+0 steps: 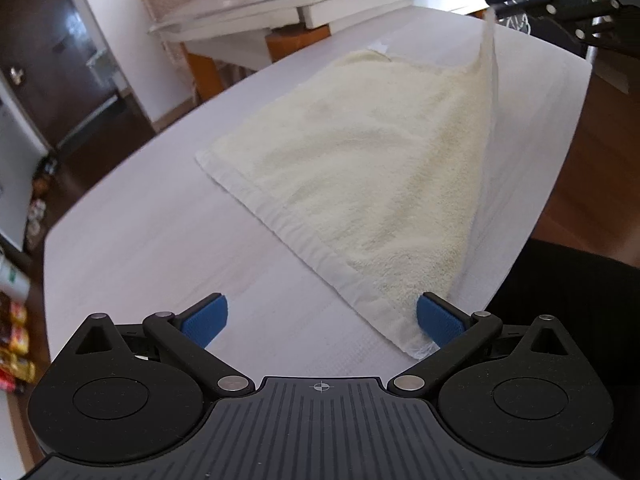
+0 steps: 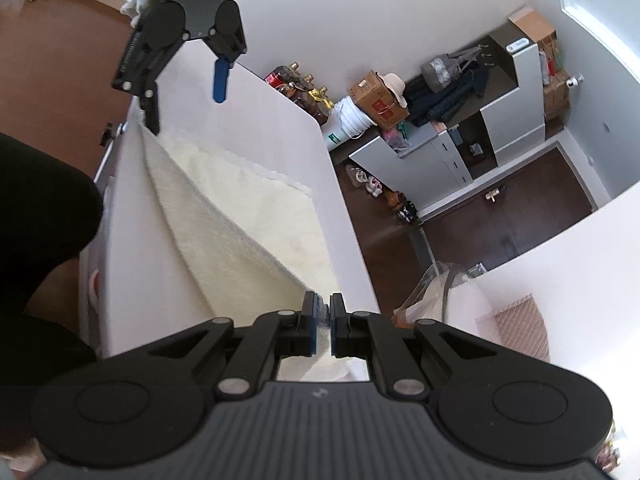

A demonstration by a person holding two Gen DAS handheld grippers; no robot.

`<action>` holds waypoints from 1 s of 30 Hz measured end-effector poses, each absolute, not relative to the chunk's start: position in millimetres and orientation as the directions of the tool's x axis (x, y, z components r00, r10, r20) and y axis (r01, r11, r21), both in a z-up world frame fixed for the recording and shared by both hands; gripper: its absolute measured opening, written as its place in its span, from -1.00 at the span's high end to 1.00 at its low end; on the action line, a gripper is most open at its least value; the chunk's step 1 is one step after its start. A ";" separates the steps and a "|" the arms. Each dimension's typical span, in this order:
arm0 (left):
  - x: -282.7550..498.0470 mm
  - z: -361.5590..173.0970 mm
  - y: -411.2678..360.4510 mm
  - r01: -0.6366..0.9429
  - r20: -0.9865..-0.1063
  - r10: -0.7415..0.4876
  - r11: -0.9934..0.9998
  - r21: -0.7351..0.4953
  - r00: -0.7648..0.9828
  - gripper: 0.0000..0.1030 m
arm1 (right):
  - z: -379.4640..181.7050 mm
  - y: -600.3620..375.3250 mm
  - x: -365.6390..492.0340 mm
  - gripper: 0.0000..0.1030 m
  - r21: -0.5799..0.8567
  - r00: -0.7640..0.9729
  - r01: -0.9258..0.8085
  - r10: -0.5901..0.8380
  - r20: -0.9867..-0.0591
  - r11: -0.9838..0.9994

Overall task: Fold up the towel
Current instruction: 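Fold the held corner diagonally across the towel with the right gripper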

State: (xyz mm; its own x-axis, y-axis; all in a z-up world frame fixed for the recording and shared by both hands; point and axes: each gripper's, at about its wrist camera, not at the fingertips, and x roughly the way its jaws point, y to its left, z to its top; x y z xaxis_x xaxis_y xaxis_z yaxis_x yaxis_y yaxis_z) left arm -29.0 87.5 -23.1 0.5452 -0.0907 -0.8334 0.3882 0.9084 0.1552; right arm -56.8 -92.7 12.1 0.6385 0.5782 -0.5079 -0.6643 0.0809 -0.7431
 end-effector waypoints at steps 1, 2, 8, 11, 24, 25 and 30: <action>-27.8 -22.8 87.2 0.360 -0.843 -0.076 0.922 0.144 0.532 -1.00 | 13.6 -88.1 -53.3 0.87 -0.746 0.634 -0.662 0.582 -0.509 0.069; -26.8 -22.5 86.8 0.334 -0.851 -0.063 0.933 0.135 0.521 -1.00 | 14.6 -83.4 -49.1 0.87 -0.750 0.629 -0.660 0.586 -0.510 0.056; -28.3 -21.5 82.2 0.186 -0.870 0.016 0.975 0.124 0.493 -1.00 | 15.2 -58.7 -21.4 0.87 -0.751 0.579 -0.659 0.624 -0.525 -0.021; -30.0 -21.6 83.2 0.104 -0.878 0.044 0.989 0.106 0.476 -1.00 | 13.5 -47.2 -1.4 0.87 -0.729 0.536 -0.683 0.645 -0.545 -0.050; -38.9 -16.4 81.7 -0.175 -0.902 0.135 0.982 0.067 0.411 -1.00 | 6.8 14.3 70.1 0.87 -0.675 0.347 -0.693 0.703 -0.620 -0.253; -39.7 -16.0 82.5 -0.193 -0.904 0.134 0.979 0.058 0.406 -1.00 | 5.5 20.8 73.9 0.87 -0.673 0.334 -0.688 0.703 -0.628 -0.273; -42.3 -13.2 82.3 -0.225 -0.910 0.129 0.973 0.041 0.393 -1.00 | -3.9 51.0 91.9 0.87 -0.646 0.271 -0.673 0.692 -0.670 -0.362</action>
